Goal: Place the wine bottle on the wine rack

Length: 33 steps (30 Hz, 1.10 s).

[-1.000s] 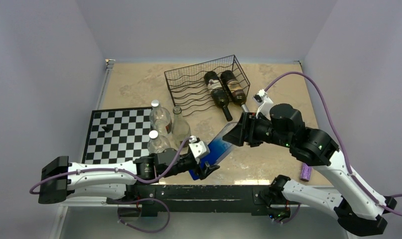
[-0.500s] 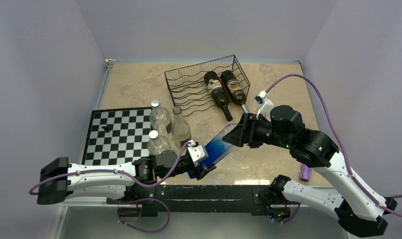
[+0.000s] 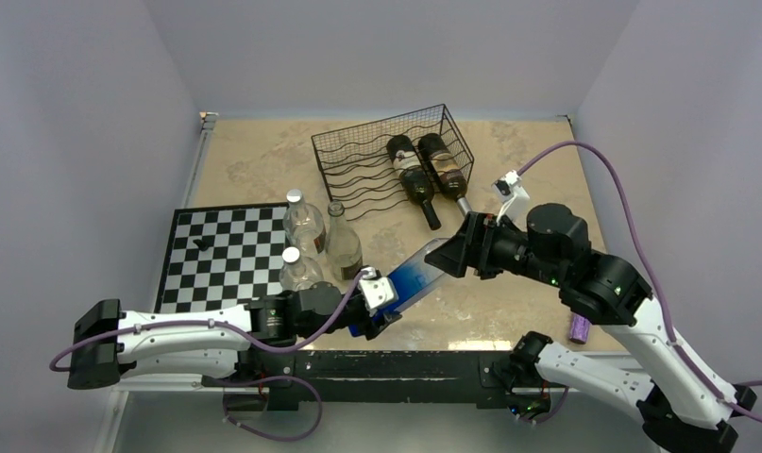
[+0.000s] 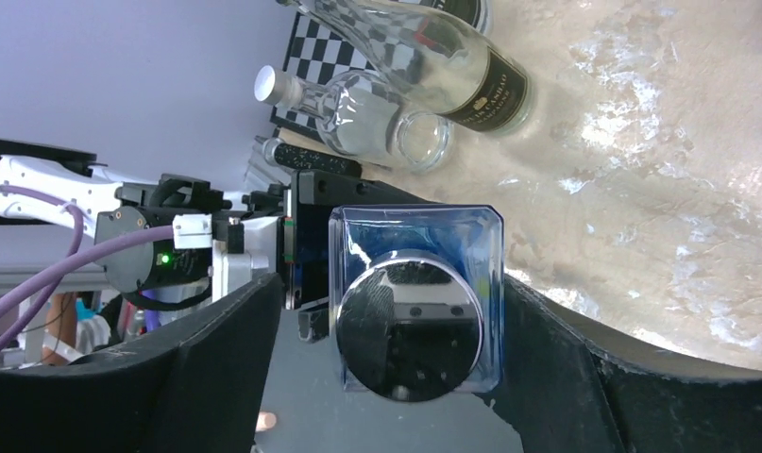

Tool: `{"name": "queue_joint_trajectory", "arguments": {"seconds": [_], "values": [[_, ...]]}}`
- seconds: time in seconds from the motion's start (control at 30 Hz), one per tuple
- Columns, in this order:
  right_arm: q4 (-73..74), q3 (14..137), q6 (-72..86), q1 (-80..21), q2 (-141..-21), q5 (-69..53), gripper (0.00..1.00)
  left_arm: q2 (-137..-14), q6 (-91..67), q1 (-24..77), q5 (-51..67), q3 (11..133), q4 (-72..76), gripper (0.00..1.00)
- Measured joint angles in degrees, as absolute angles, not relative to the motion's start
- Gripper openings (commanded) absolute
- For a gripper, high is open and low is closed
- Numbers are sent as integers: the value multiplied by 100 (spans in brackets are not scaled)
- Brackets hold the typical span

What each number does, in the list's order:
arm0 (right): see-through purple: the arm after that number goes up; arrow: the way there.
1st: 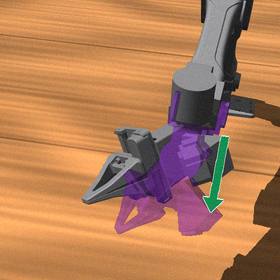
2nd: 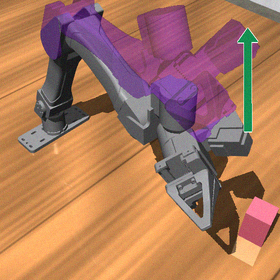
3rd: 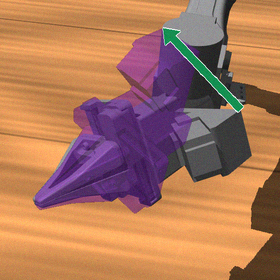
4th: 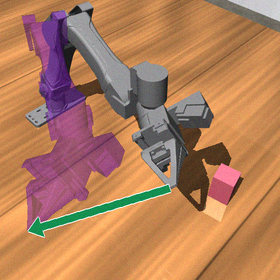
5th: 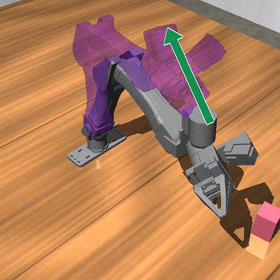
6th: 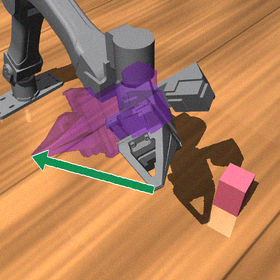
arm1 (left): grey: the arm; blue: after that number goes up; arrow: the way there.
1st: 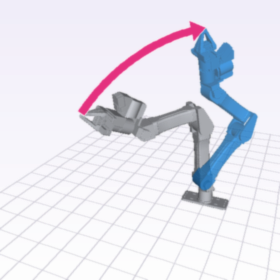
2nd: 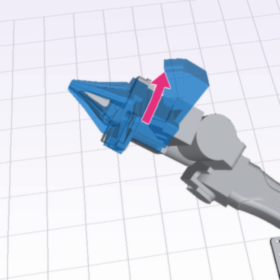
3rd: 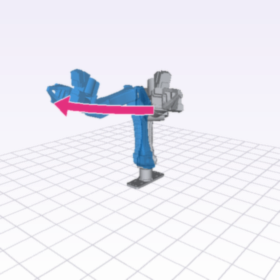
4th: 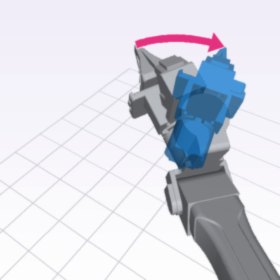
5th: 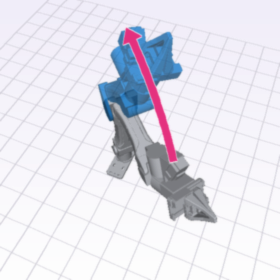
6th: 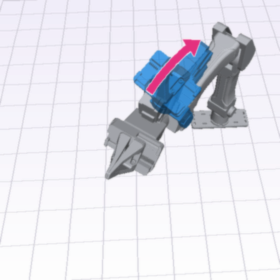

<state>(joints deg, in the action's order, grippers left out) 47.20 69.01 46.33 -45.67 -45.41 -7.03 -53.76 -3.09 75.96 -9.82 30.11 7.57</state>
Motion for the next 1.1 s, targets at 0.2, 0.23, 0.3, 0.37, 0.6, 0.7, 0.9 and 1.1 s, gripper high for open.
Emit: {"name": "queue_joint_trajectory", "arguments": {"seconds": [0.2,0.23,0.3,0.37,0.6,0.7,0.9,1.1], "values": [[4713,6901,4399,-4541,-4383,-666,95,-5286,21,7616,-1210,3070,314,0],[4718,6901,4351,-4541,-4364,-652,96,-5286,82,7618,-1262,3107,237,0],[4733,6908,4237,-4541,-4300,-561,97,-5286,187,7620,-1356,3168,110,0],[4794,6941,4145,-4541,-4239,-489,98,-5286,296,7620,-1415,3175,47,0],[5374,7413,3586,-4536,-3913,62,99,-5288,827,7620,-1345,3175,-379,0],[5671,7789,3225,-4534,-3911,56,98,-5288,1116,7620,-1096,3197,-572,0],[6399,8556,2239,-4532,-4488,-585,98,-5522,1507,7620,-224,3667,-1433,0],[6814,8626,1361,-4604,-5148,-1632,98,-5848,1590,7620,397,3964,-1920,0]]}}
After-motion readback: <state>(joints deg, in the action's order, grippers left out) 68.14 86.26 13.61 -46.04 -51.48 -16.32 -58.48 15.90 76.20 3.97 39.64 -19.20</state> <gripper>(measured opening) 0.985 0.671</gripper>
